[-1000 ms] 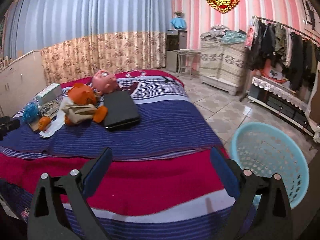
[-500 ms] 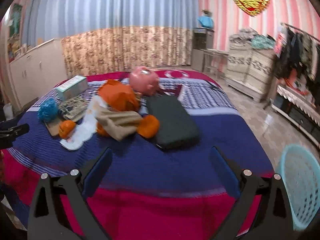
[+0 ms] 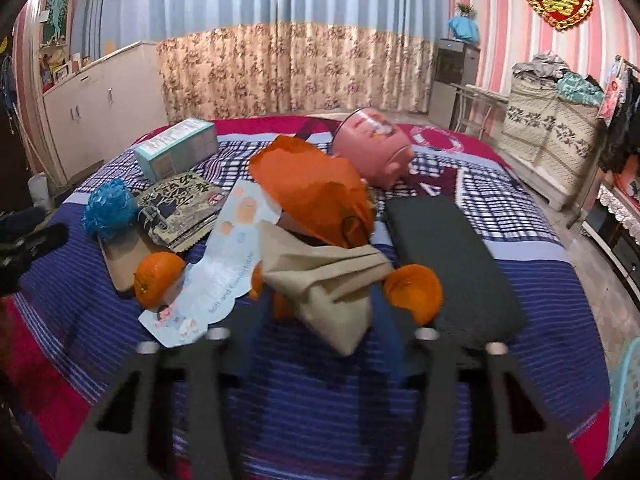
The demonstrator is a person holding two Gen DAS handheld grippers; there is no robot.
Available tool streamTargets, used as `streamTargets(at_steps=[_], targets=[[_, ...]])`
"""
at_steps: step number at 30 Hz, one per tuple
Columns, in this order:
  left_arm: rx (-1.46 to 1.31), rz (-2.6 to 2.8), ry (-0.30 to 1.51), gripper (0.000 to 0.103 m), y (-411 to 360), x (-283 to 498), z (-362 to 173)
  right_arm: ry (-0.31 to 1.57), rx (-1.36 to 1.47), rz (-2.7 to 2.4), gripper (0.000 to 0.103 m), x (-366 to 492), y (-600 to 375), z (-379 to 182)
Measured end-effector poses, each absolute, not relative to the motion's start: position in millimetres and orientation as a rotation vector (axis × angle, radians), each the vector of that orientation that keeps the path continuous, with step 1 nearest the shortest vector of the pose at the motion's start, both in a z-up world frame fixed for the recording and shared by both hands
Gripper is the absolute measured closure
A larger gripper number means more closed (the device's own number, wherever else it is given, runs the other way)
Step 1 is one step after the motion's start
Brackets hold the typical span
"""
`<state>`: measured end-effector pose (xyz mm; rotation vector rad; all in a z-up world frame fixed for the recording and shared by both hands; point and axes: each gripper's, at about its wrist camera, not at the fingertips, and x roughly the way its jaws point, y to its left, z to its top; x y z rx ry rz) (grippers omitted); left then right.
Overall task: Collect trash
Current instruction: 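Grasp the blue plastic bag with the left gripper while the right grasps the tan cloth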
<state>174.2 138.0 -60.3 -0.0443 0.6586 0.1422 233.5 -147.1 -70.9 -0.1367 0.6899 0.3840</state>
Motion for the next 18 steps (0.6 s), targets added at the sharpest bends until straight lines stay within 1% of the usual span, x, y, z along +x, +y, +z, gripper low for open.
streamTargets(at_steps=[2,3,4,5,6,8,10,11,13,18], targets=[[-0.044,0.132,0.659,0.007,137.3,186.7,-60.7,0.693,-0.132,0.403,0.078,233.0,-145.9,-71.1],[-0.051,0.134,0.665,0.010,138.7,197.3,-62.3,0.686,-0.134,0.407,0.080,231.6,-146.0,-69.7],[-0.050,0.139,0.677,0.018,139.6,204.8,-64.4,0.677,-0.134,0.410,0.082,229.7,-147.2,-67.0],[-0.046,0.140,0.700,0.029,140.6,214.0,-67.8,0.667,-0.132,0.413,0.085,226.7,-148.8,-63.9],[-0.045,0.133,0.724,0.035,141.5,220.4,-71.8,0.659,-0.128,0.415,0.086,224.2,-150.5,-60.5],[-0.040,0.124,0.753,0.058,141.4,229.1,-76.5,0.645,-0.119,0.425,0.088,218.7,-154.8,-53.4],[-0.030,0.130,0.760,0.068,142.2,227.6,-77.9,0.623,-0.111,0.427,0.088,212.5,-160.0,-44.8],[-0.034,0.134,0.751,0.071,142.6,223.8,-74.6,0.617,-0.103,0.430,0.088,211.3,-162.5,-41.5],[-0.045,0.130,0.715,0.073,142.0,212.7,-64.0,0.595,-0.082,0.433,0.088,203.4,-170.4,-32.2],[-0.012,0.137,0.597,0.074,126.0,181.9,-25.0,0.556,-0.051,0.416,0.088,185.2,-194.7,-16.5]])
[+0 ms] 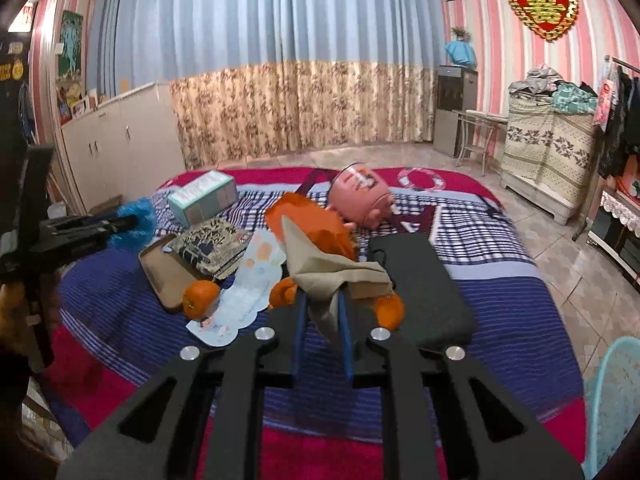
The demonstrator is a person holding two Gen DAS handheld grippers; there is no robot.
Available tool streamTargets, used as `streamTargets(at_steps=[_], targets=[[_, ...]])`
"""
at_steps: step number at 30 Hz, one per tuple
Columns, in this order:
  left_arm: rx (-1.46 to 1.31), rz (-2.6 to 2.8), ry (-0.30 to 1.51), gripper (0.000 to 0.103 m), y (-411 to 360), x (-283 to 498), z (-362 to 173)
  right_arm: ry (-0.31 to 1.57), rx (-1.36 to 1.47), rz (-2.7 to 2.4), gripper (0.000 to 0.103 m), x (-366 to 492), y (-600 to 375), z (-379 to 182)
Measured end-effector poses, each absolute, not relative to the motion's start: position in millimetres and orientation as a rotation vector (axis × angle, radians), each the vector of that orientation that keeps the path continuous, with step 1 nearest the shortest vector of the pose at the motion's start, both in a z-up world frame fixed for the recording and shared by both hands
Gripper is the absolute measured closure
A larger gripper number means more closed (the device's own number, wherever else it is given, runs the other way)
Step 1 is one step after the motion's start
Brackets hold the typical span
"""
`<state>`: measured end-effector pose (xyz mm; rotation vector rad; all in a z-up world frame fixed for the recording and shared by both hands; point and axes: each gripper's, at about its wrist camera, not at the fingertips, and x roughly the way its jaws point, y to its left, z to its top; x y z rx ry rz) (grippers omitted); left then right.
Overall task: Collect trash
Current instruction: 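Grasp the blue plastic bag with the left gripper while the right grasps the tan cloth, then carry the bag in the left gripper and cloth in the right over the basket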
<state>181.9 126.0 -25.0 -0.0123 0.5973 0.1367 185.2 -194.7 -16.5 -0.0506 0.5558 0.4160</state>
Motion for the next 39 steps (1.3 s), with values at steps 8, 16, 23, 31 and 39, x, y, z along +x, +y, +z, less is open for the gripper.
streamTargets(at_steps=[8,16,23,31,39], targets=[[0.005,-0.001,0.521,0.074,56.1,167.4,8.4,0.512,-0.016,0.320,0.088,153.8,-252.2,-3.0],[-0.016,-0.146,0.520,0.074,-25.8,174.2,2.6,0.497,0.014,0.170,0.088,121.0,-332.9,-4.1],[0.021,-0.248,0.532,0.074,-93.1,177.8,-11.4,0.483,0.054,0.003,0.088,105.4,-403.1,-16.5],[0.090,-0.326,0.536,0.074,-159.3,178.4,-19.9,0.496,0.109,-0.103,0.088,105.1,-455.1,-33.0],[0.108,-0.420,0.543,0.074,-216.7,178.1,-26.2,0.502,0.127,-0.151,0.088,106.1,-479.5,-39.9]])
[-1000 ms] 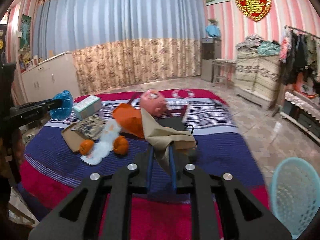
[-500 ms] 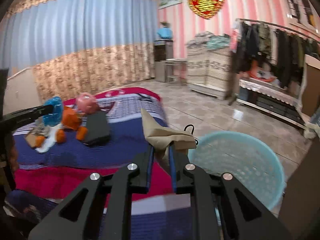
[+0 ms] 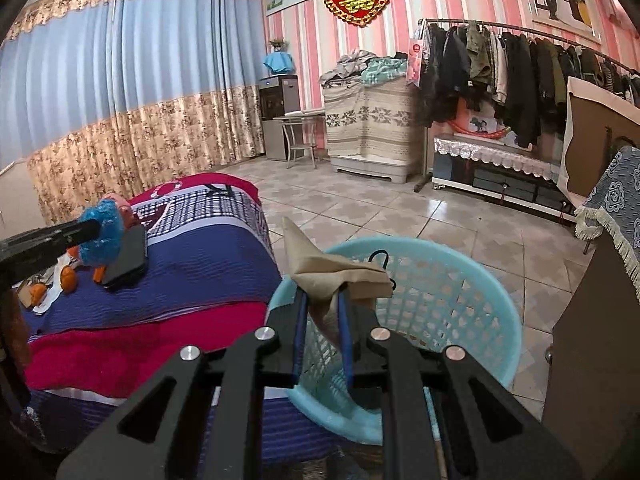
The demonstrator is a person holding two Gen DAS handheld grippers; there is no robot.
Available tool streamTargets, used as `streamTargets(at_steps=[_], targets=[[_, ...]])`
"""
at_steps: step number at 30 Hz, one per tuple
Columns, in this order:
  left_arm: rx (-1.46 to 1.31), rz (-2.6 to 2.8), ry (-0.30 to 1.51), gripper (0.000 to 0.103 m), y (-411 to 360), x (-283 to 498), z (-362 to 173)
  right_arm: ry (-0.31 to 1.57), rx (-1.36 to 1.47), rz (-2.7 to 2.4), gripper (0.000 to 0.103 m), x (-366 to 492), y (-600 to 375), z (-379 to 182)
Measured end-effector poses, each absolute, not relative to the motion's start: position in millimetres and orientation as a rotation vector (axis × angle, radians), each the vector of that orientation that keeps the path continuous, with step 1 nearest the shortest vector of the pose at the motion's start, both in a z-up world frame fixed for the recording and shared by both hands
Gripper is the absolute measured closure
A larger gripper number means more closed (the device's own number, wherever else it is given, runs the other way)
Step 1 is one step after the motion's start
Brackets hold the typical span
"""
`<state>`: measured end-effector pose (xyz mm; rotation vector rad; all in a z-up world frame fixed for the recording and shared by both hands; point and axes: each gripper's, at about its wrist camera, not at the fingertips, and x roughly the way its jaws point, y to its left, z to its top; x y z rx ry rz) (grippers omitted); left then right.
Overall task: Collect trash
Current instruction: 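Carry the bag in the left gripper and cloth in the right over the basket, then open the left gripper to drop the bag while the right releases the cloth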
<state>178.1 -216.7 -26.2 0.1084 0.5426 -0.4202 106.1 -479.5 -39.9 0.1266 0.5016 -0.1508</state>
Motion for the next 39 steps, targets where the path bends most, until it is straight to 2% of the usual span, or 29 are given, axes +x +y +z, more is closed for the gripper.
streamTargets(at_steps=[16,30,31,33,35,37,39], targets=[[0.174,-0.588,0.604,0.074,-324.4,193.1,-51.9,0.534,0.279,-0.246,0.088,107.9,-549.3,-62.5],[0.233,-0.727,0.606,0.071,-419.7,199.4,-66.8,0.509,0.343,-0.341,0.088,94.9,-569.3,-73.2],[0.236,-0.725,0.608,0.069,-421.6,201.8,-68.6,0.510,0.344,-0.341,0.088,95.1,-569.4,-74.1],[0.234,-0.719,0.618,0.057,-423.6,208.5,-70.9,0.513,0.346,-0.337,0.088,97.1,-569.8,-74.3],[0.212,-0.701,0.626,0.037,-419.2,215.2,-71.7,0.514,0.339,-0.331,0.088,97.5,-569.4,-74.0],[0.205,-0.681,0.626,0.028,-413.1,218.8,-70.4,0.513,0.329,-0.322,0.088,99.5,-565.7,-73.2],[0.217,-0.641,0.613,0.024,-403.3,222.2,-67.0,0.516,0.322,-0.313,0.088,101.4,-563.8,-73.1]])
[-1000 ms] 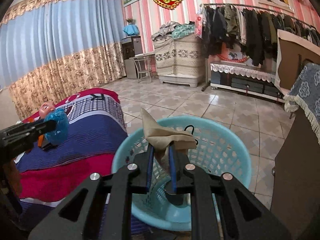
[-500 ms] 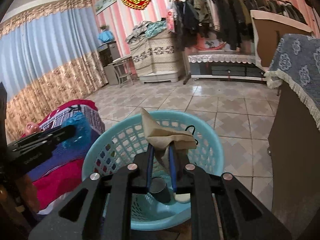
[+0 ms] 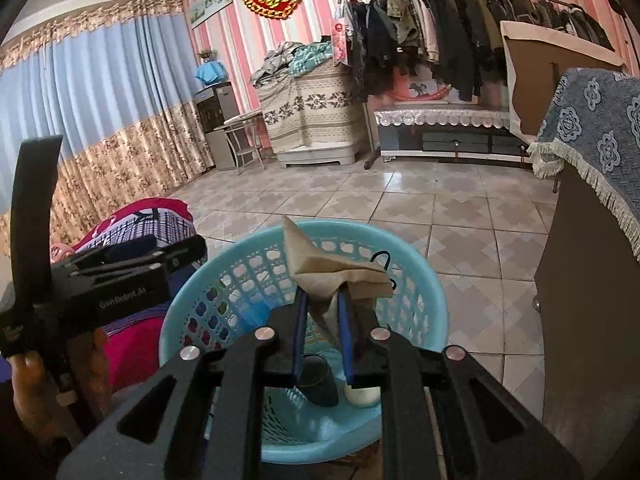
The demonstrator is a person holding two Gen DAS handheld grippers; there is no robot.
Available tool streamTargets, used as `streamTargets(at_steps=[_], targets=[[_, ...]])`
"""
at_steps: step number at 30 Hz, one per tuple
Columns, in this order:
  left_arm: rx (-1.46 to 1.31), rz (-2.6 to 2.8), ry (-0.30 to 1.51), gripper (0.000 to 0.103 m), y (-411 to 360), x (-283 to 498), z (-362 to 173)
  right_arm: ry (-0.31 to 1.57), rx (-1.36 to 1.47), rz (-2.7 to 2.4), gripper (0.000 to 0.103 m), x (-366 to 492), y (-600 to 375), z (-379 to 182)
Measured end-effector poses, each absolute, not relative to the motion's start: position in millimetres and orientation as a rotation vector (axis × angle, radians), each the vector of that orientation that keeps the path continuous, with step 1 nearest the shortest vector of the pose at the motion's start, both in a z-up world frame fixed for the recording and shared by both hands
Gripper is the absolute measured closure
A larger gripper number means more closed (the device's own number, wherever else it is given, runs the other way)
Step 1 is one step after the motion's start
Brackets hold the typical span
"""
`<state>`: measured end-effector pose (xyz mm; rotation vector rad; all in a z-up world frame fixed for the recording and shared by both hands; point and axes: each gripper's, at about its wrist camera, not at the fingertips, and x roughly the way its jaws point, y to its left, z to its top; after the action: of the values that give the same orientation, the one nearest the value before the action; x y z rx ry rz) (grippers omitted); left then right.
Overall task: Collect trash
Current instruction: 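Open the left gripper to drop the bag while the right releases the cloth, then move both grippers back over the bed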
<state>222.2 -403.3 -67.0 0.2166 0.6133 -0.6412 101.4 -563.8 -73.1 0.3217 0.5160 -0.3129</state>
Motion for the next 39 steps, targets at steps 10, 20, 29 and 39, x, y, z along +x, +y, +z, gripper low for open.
streamTargets(at_steps=[10,20,29,39], targets=[[0.146,-0.485,0.582,0.010,-327.8,224.3,-54.5,0.555,0.306,-0.249,0.086,125.8,-545.0,-78.5],[0.113,-0.408,0.601,0.009,-277.6,213.0,-55.7,0.557,0.250,-0.267,0.028,133.0,-529.0,-80.4],[0.102,-0.351,0.586,0.009,-242.4,200.7,-50.5,0.510,0.220,-0.266,0.007,124.0,-519.0,-62.6],[0.071,-0.281,0.578,0.009,-193.9,194.1,-43.7,0.498,0.194,-0.278,0.005,117.8,-508.0,-55.2]])
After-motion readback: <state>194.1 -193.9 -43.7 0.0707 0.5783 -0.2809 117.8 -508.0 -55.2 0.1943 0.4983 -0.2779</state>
